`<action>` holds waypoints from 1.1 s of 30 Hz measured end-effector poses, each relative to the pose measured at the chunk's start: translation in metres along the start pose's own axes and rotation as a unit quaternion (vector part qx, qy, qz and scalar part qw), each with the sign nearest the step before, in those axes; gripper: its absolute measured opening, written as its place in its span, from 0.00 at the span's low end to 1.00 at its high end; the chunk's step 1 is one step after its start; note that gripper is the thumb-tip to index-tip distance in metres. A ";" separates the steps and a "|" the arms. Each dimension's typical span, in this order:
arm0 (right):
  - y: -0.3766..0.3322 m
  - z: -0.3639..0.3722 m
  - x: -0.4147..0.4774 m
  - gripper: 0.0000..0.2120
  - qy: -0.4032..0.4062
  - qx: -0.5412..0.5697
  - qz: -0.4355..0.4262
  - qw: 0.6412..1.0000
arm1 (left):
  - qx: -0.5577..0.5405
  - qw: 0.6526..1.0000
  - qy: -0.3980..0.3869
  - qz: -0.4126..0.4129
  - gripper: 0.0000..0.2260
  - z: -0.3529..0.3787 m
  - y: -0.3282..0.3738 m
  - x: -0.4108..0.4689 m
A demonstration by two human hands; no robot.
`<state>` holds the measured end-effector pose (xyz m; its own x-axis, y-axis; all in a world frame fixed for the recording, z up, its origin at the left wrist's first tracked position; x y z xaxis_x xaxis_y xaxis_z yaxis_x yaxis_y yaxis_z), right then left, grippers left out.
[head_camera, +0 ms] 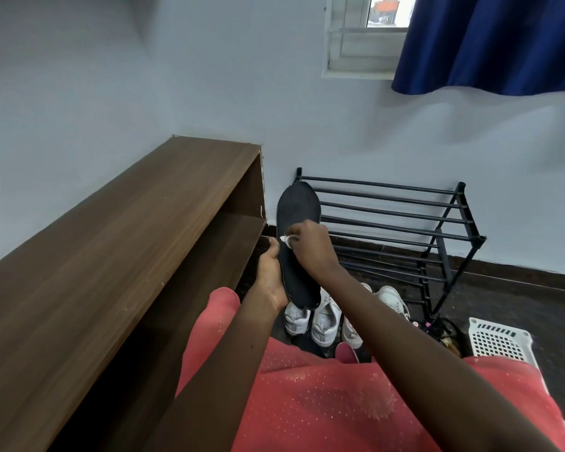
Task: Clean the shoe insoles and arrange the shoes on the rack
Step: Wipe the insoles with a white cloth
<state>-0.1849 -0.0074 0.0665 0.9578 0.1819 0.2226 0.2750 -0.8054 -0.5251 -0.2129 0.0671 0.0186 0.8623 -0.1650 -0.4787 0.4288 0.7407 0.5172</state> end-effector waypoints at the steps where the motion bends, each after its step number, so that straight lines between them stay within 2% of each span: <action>1: -0.001 -0.002 0.000 0.12 0.001 0.000 0.003 1.000 | 0.000 1.000 -0.001 0.002 0.29 0.000 0.000 0.000; 3: -0.005 -0.004 -0.005 0.12 -0.026 0.002 -0.012 1.000 | -0.007 1.000 0.003 0.004 0.29 -0.002 0.002 0.001; 7: -0.008 -0.003 -0.026 0.13 -0.141 -0.005 -0.046 0.989 | -0.027 0.999 0.025 0.037 0.31 -0.014 0.010 0.013; 9: -0.006 -0.002 -0.030 0.14 -0.162 -0.004 -0.049 0.986 | -0.019 0.999 0.029 0.042 0.33 -0.016 0.013 0.016; 18: -0.001 -0.004 -0.003 0.12 -0.051 -0.018 -0.039 0.998 | -0.052 0.998 -0.035 -0.007 0.25 -0.002 0.005 0.008; 23: 0.003 -0.007 0.009 0.11 -0.004 0.029 0.007 1.000 | -0.035 0.995 -0.070 0.054 0.19 -0.002 0.006 0.009; 29: -0.008 -0.018 0.003 0.10 -0.018 0.177 0.040 0.983 | -0.051 0.990 -0.096 0.094 0.23 -0.002 0.016 0.010; 33: -0.017 -0.016 -0.008 0.11 -0.043 0.116 -0.002 0.992 | -0.034 0.988 -0.069 0.130 0.30 0.001 0.027 0.016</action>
<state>-0.1987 -0.0042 0.0868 0.9575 0.2409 0.1587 0.2810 -0.6547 -0.7017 -0.1872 0.0838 0.0256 0.9718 -0.0465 -0.2314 0.1720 0.8110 0.5591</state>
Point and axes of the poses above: each hand's wrist, its own x-axis towards the middle knuckle, its own z-axis out of the palm, y = z × x, the point moved 2 cm from there along x, towards the middle knuckle, and after that the axes turned 3 degrees about -x, right-handed, at the moved point
